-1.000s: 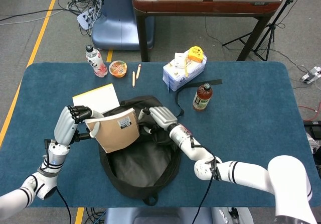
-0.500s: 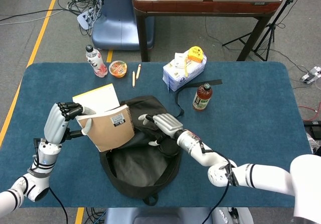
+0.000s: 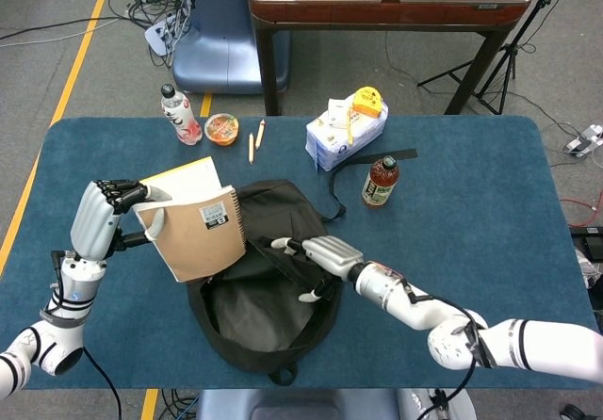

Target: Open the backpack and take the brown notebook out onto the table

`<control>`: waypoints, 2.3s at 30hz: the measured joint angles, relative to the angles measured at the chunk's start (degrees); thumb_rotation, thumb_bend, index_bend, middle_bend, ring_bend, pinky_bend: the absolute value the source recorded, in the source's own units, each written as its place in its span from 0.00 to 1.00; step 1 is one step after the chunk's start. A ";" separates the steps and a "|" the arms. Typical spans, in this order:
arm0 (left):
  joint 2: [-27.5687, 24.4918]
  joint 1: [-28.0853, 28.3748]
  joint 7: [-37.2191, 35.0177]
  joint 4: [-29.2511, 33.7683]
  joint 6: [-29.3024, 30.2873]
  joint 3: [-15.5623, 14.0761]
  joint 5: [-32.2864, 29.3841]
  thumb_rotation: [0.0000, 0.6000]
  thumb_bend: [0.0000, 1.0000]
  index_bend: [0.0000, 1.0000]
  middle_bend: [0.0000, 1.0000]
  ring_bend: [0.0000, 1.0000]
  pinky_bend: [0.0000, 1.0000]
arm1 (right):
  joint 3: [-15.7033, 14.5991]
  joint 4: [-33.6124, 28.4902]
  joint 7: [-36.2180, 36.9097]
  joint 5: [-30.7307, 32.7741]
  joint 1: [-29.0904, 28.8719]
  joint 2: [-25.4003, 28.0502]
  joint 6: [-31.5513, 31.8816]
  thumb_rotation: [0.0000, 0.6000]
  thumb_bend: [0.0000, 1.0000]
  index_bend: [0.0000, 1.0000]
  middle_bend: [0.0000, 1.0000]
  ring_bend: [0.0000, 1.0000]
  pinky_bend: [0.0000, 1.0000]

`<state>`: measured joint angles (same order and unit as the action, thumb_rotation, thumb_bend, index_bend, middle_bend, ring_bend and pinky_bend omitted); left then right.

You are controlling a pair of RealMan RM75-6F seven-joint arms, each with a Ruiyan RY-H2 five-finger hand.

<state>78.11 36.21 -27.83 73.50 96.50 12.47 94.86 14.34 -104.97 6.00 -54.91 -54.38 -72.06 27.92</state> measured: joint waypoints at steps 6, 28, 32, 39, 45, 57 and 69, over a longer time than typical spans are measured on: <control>-1.41 0.13 0.75 1.56 -1.60 0.98 -1.26 1.00 0.47 0.73 0.80 0.72 0.83 | -1.24 -1.96 2.14 -4.80 1.78 1.36 -1.47 1.00 0.13 0.13 0.27 0.20 0.31; 1.54 1.29 0.25 -2.40 -9.86 1.08 -5.59 1.00 0.46 0.73 0.80 0.72 0.83 | -1.40 -9.81 10.81 -19.14 10.03 12.52 6.80 1.00 0.13 0.13 0.27 0.20 0.31; 3.94 2.10 0.50 -8.02 -10.72 1.47 -6.36 1.00 0.47 0.73 0.80 0.72 0.83 | -0.92 -10.86 13.04 -20.77 12.14 16.41 10.13 1.00 0.13 0.13 0.27 0.20 0.31; 10.44 2.80 4.66 -23.28 -10.55 -0.38 -5.26 1.00 0.46 0.71 0.78 0.71 0.83 | -0.60 -10.88 16.08 -21.88 14.56 20.27 13.51 1.00 0.13 0.13 0.27 0.20 0.31; 12.60 2.35 7.01 -26.35 -15.15 -4.34 -4.74 0.97 0.30 0.47 0.53 0.48 0.68 | -0.85 -10.14 17.18 -22.08 15.21 21.65 14.33 1.00 0.13 0.13 0.27 0.20 0.31; -4.57 1.85 15.12 13.10 -31.61 -7.61 -10.99 0.36 0.22 0.11 0.18 0.14 0.24 | -1.76 -9.56 16.19 -20.31 16.42 24.30 15.27 1.00 0.13 0.13 0.27 0.20 0.31; -12.96 -6.67 25.01 22.77 -25.46 -6.07 -21.89 1.00 0.21 0.23 0.18 0.17 0.31 | -5.41 -10.37 4.36 -17.99 20.19 25.64 20.11 1.00 0.33 0.18 0.32 0.24 0.33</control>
<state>65.15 29.55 -2.81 96.28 71.04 6.41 72.98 8.93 -115.34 10.36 -72.90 -34.19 -46.41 48.03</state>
